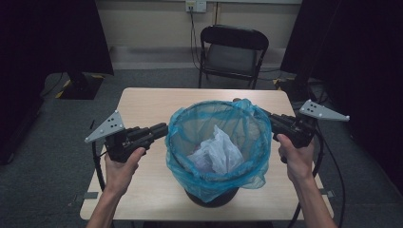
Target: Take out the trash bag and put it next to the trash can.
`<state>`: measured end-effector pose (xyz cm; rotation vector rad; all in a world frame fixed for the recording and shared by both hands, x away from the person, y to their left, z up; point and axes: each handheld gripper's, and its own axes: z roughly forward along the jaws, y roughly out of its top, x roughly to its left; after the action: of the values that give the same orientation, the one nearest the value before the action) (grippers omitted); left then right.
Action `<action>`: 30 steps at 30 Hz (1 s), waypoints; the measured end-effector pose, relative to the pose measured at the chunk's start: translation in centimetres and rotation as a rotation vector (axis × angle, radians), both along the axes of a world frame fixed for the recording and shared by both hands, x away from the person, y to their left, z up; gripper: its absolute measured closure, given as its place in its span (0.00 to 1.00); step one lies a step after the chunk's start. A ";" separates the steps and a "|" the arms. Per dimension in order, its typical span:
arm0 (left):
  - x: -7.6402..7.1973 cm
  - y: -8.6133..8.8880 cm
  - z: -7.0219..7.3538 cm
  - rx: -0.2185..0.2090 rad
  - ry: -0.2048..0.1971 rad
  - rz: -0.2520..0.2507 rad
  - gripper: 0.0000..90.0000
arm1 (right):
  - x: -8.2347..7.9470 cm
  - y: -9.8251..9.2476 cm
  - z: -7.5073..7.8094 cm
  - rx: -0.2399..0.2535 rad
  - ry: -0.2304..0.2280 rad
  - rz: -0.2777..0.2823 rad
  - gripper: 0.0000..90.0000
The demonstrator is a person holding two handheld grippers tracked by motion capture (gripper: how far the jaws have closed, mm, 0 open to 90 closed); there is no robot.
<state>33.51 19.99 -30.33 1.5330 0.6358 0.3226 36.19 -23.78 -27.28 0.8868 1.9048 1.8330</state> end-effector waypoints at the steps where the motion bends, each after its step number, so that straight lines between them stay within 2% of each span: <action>1: 0.2 0.0 -0.2 -0.003 0.014 0.004 0.51 | 0.1 0.1 0.2 0.002 -0.005 0.005 1.00; 2: 0.4 0.0 -0.3 -0.002 0.027 0.008 0.51 | 0.1 0.1 0.2 0.002 -0.005 0.005 1.00; 5: 1.0 -0.5 -0.6 0.002 0.050 -0.014 0.37 | 0.1 0.5 0.4 0.008 -0.011 0.013 1.00; 8: 1.3 -0.9 -0.5 -0.004 0.068 -0.042 0.38 | 0.0 0.8 0.6 0.009 -0.016 0.023 1.00; 11: 1.2 -1.3 -0.4 -0.004 0.069 -0.060 0.50 | 0.0 1.0 0.9 0.021 -0.018 0.052 1.00; 14: 1.1 -1.5 -0.1 0.020 0.052 -0.054 0.63 | 0.0 1.4 1.3 0.015 -0.028 0.093 1.00; 17: 0.9 -1.5 0.1 0.034 0.033 -0.015 0.73 | 0.0 1.7 1.6 0.029 -0.025 0.128 1.00; 18: 0.8 -1.4 0.2 0.034 0.029 -0.007 0.86 | 0.1 1.9 1.9 0.038 -0.028 0.143 1.00; 19: 0.9 -1.1 0.3 0.032 0.026 -0.010 0.86 | 0.1 1.9 1.9 0.038 -0.028 0.143 1.00; 21: 1.0 -1.0 0.3 0.017 0.034 -0.023 0.96 | 0.1 2.2 2.0 0.041 -0.031 0.150 1.00; 25: 0.9 -1.2 0.5 0.037 0.019 -0.025 1.00 | 0.1 2.8 2.3 0.033 -0.033 0.162 1.00; 26: 0.8 -1.3 0.6 0.030 0.019 -0.032 1.00 | 0.1 2.9 2.4 0.033 -0.034 0.165 1.00; 30: 0.4 -2.1 1.8 0.046 -0.010 -0.059 1.00 | 0.0 3.3 3.1 0.039 -0.038 0.157 0.99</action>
<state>33.88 17.92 -28.53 1.5897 0.5779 0.3015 36.15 -20.53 -24.21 0.7276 1.9708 1.9676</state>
